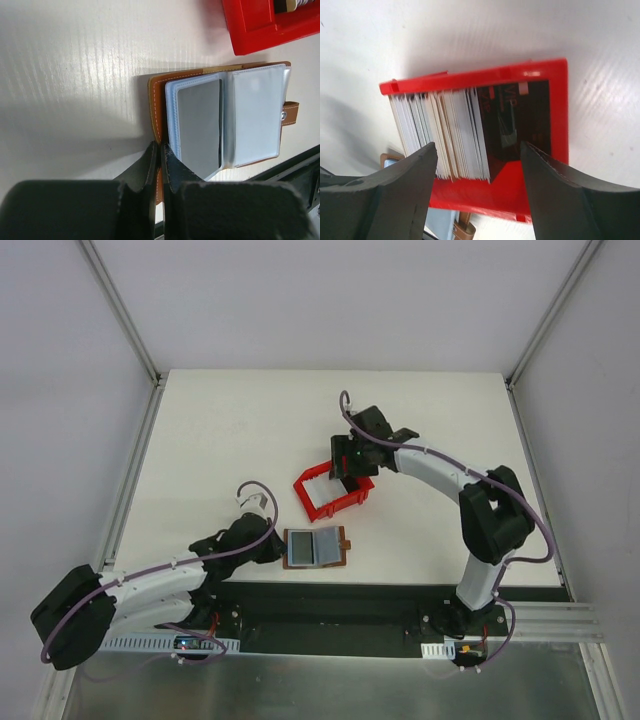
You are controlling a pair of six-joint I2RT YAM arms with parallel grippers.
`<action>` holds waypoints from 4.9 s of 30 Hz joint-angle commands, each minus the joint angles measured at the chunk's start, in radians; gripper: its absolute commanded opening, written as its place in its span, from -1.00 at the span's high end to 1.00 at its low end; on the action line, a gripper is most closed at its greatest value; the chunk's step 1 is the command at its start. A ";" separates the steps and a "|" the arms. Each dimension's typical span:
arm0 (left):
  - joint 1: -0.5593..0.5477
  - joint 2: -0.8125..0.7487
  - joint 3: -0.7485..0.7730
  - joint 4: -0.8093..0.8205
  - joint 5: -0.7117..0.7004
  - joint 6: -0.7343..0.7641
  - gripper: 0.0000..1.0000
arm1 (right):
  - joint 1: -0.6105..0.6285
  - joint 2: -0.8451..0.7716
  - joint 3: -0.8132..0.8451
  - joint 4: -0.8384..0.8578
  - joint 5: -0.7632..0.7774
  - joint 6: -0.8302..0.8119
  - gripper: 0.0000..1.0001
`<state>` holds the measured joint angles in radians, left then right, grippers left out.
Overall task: Put the credit cards into the card holder
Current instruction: Pick up the credit card from the storage box, then turn over the card slot in the card holder.
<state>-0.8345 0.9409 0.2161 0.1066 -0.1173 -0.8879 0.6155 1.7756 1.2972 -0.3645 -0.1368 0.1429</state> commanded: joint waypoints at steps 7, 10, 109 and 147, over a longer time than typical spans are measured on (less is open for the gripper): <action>0.084 0.073 0.031 0.021 0.096 0.058 1.00 | -0.003 0.104 0.096 0.029 -0.116 -0.029 -0.43; 0.089 0.098 0.040 0.028 0.105 0.061 1.00 | 0.000 0.117 0.091 0.033 -0.151 -0.028 -0.46; 0.095 -0.102 -0.011 0.030 0.242 0.023 1.00 | 0.474 -0.421 -0.535 0.477 0.272 0.478 0.99; 0.060 -0.128 0.048 0.025 0.217 0.063 1.00 | 0.581 -0.257 -0.286 0.140 0.276 0.497 0.99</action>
<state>-0.7605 0.8234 0.2165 0.1127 0.1028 -0.8448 1.1721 1.5219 0.9665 -0.1741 0.1104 0.6502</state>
